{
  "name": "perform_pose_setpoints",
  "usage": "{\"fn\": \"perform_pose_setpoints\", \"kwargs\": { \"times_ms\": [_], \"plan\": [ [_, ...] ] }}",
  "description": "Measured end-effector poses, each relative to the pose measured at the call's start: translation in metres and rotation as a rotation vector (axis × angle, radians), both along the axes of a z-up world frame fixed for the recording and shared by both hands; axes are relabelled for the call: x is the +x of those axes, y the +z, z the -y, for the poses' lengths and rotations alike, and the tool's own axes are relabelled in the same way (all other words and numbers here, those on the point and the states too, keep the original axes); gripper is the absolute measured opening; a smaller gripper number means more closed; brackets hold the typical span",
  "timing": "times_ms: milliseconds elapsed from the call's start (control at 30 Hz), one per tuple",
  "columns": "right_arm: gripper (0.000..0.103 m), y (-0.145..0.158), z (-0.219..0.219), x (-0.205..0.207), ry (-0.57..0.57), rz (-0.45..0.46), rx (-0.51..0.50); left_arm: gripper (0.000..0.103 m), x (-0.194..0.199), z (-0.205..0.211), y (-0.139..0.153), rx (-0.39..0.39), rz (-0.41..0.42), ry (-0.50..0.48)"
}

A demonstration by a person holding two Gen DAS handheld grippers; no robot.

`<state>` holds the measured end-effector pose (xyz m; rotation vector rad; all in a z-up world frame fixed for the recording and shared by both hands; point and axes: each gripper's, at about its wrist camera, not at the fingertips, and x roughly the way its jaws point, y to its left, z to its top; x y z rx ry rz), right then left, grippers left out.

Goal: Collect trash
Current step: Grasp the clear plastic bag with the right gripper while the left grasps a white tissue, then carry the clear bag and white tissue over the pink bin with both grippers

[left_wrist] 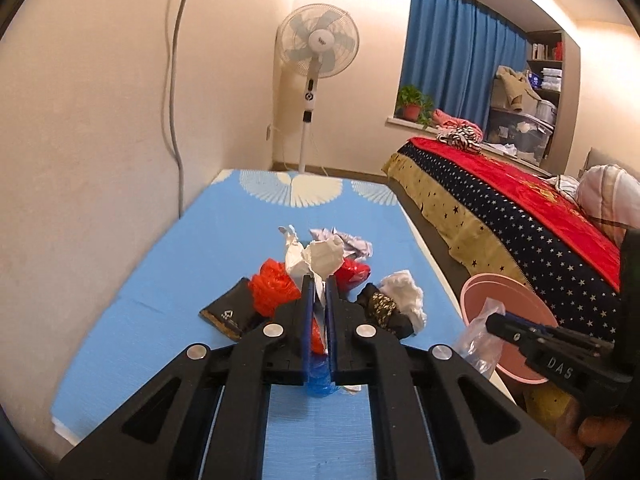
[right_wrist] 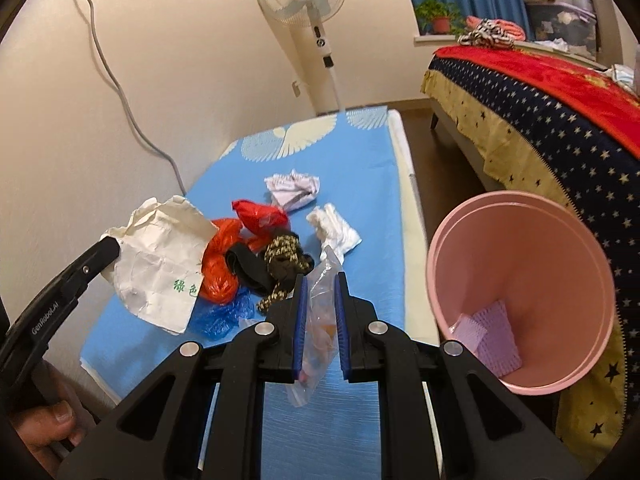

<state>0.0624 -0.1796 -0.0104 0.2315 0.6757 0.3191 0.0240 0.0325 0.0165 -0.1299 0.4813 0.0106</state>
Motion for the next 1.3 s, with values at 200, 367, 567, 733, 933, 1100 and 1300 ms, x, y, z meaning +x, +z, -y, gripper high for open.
{"fn": "perform_pose_setpoints", "kwargs": {
  "times_ms": [200, 367, 567, 733, 933, 1100, 1300],
  "plan": [
    [0.014, 0.008, 0.01, -0.005, -0.035, 0.024, -0.008, 0.006, -0.003, 0.014, -0.001, 0.004, -0.01, -0.052],
    [0.014, 0.012, 0.018, -0.007, -0.069, 0.034, -0.019, 0.006, -0.005, 0.021, -0.001, 0.012, -0.005, -0.071],
    [0.014, 0.018, 0.027, -0.008, -0.107, 0.056, -0.031, 0.006, -0.008, 0.025, 0.001, 0.013, 0.006, -0.083],
    [0.014, 0.024, 0.033, -0.009, -0.131, 0.08, -0.04, 0.006, -0.009, 0.03, 0.001, 0.022, 0.015, -0.095],
    [0.014, 0.034, 0.043, -0.01, -0.166, 0.108, -0.049, 0.006, -0.009, 0.034, 0.001, 0.023, 0.018, -0.103],
    [0.014, 0.037, 0.054, -0.008, -0.212, 0.111, -0.062, 0.006, -0.007, 0.038, 0.001, 0.024, 0.025, -0.112],
    [0.014, 0.039, 0.062, -0.007, -0.242, 0.111, -0.066, 0.006, -0.005, 0.041, 0.001, 0.029, 0.031, -0.128]
  ]
}}
